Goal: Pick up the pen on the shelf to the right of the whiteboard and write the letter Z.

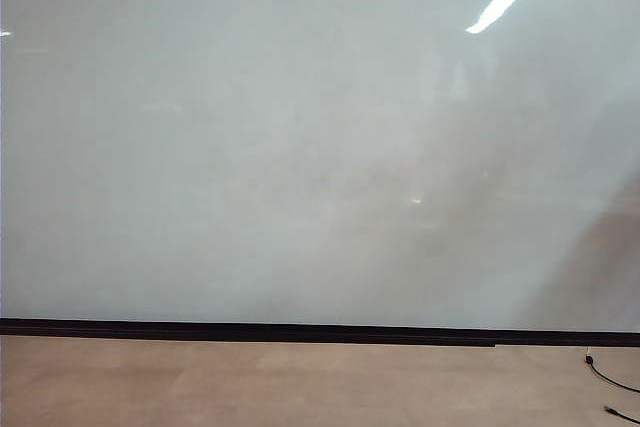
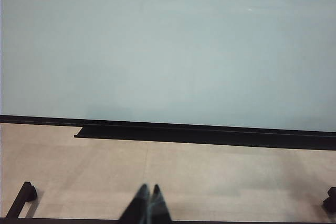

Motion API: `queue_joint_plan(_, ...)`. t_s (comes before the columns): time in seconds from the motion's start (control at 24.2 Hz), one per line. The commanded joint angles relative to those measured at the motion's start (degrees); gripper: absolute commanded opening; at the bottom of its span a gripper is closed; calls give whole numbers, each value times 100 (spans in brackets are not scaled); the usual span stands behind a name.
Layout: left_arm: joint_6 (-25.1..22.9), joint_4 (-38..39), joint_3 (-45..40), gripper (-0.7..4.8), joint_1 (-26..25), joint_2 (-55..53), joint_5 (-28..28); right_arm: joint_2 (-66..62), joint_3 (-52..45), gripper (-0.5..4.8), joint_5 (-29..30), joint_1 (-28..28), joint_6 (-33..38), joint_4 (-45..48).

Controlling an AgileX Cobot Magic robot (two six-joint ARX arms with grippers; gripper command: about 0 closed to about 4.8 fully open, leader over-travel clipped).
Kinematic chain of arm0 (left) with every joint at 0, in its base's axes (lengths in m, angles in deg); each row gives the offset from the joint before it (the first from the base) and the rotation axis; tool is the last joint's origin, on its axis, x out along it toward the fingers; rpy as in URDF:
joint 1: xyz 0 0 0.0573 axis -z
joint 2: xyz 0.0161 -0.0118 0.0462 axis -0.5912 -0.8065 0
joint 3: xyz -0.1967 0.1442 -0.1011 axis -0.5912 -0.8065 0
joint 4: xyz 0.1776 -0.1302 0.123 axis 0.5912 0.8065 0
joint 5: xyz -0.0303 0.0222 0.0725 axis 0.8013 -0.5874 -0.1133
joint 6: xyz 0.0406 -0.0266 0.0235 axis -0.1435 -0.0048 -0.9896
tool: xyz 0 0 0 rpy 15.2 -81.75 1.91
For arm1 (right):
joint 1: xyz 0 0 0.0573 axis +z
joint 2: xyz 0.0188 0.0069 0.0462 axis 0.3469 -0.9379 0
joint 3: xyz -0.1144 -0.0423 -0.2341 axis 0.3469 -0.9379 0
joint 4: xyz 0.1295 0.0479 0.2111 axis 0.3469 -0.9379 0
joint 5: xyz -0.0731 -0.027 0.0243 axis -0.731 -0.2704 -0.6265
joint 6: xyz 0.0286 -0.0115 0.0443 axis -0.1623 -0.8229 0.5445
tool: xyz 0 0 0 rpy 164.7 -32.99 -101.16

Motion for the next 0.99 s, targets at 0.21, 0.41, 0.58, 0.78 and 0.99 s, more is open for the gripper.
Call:
queue_joint_plan(0.21,-26,-63,13,-4,0,-2,2,22,15,332,-9,-37,22,39)
queue_joint_plan(0.41,-26,-63,13,-5,0,-2,2,22,223,332,20,-33,17,-354)
queue_joint_plan(0.58,-26,-63,13,-4,0,-2,2,20,249,332,15,-35,-17,-354)
queue_joint_plan(0.78,-26,-63,13,-5,2,-2,2,-101,254,323,20,-37,-63,-214)
queue_joint_plan(0.99,-26,-63,13,-5,2,-2,2,-422,245,324,42,-28,0,256)
